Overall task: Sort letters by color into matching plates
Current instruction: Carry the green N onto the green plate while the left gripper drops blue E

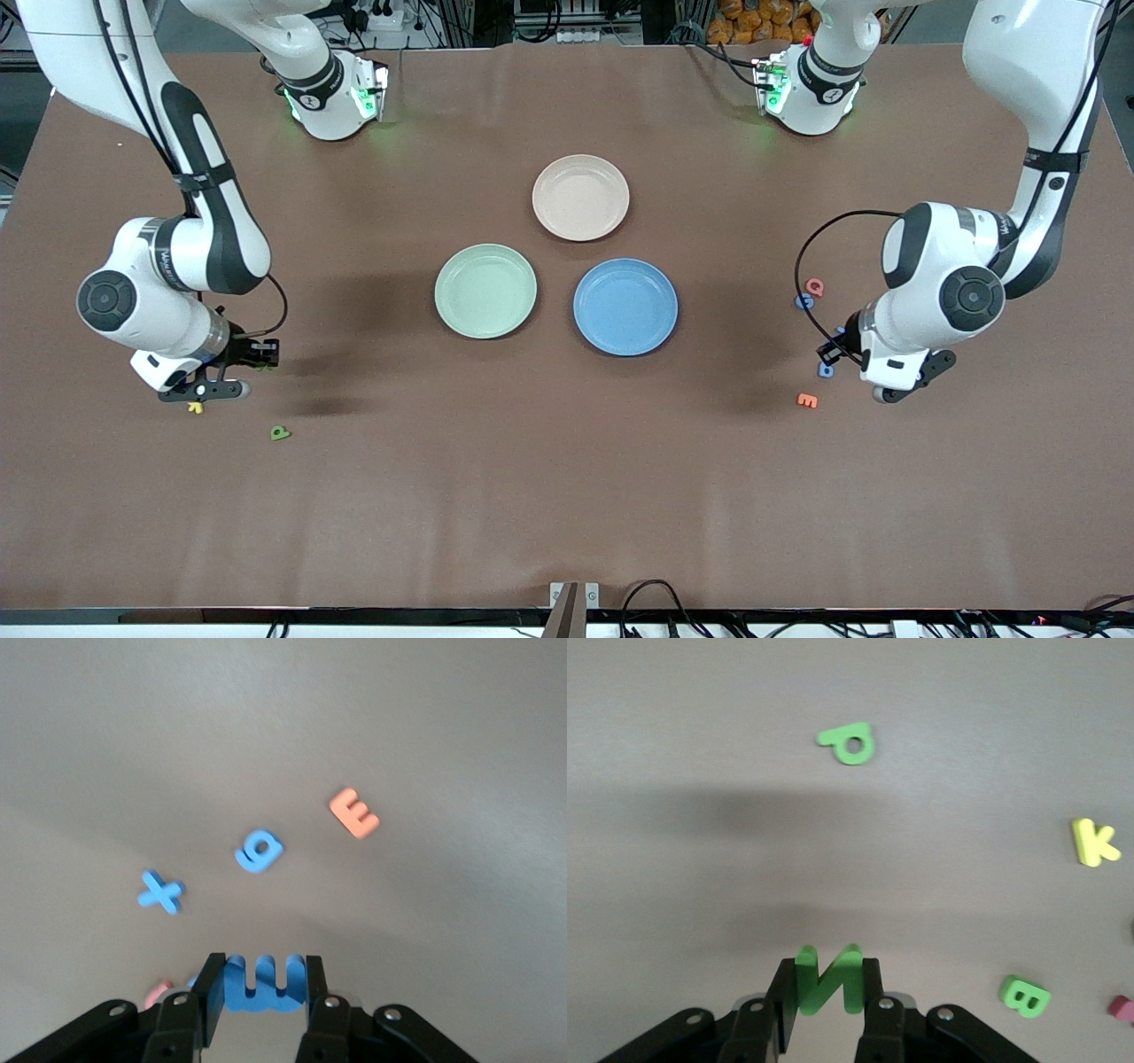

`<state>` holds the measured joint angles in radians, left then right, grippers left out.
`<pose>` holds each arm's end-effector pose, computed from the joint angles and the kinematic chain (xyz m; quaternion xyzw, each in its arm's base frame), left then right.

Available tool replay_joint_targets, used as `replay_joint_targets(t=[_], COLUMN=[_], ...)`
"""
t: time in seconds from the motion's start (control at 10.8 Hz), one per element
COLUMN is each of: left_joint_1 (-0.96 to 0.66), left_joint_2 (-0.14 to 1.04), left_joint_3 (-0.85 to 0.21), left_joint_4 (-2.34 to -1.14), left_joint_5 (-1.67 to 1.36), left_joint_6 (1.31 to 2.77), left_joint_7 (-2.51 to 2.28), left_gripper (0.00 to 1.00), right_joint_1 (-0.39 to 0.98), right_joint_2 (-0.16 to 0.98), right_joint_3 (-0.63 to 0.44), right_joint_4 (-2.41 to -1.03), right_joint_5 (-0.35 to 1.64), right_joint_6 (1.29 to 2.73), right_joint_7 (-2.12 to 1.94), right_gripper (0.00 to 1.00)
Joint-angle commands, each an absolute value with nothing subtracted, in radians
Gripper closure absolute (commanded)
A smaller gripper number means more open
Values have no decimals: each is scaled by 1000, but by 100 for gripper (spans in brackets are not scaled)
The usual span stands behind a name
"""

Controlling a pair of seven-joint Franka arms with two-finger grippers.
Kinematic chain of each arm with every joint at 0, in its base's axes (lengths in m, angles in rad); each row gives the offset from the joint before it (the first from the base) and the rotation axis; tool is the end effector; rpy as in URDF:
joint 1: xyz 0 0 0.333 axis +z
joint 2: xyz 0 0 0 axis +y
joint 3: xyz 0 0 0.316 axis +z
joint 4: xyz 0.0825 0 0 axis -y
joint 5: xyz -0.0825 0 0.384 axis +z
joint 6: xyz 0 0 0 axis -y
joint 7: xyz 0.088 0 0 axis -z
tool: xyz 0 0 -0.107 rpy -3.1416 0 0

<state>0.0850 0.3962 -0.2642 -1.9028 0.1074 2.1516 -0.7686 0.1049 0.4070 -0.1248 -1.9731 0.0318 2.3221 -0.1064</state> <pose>0.6039 -0.0974 0.2875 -0.9620 -0.2649 0.0621 0.0226 0.6073 -0.0090 0.2594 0.9989 0.0364 -0.0280 0.0117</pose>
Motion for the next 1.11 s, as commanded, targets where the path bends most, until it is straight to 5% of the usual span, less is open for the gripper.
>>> replay_joint_targets(t=[0.0, 0.56, 1.02], left_joint_1=[91, 75, 6], left_joint_2=[371, 339, 402], left_joint_3=[-351, -511, -558], left_joint_4=[-1905, -1904, -1908], left_joint_5=[124, 124, 107], left_joint_6=[2108, 2071, 2199], left_joint_7=[-918, -1240, -1460], left_gripper=[100, 100, 100], right_joint_1=[179, 379, 547], right_joint_2=[385, 385, 419], right_joint_3=[-120, -114, -71], right_joint_4=[-1982, -1960, -1936], right_joint_5=[11, 15, 8], right_joint_6=[2280, 2279, 2279], right_joint_7=[-91, -45, 86], right_gripper=[79, 79, 79])
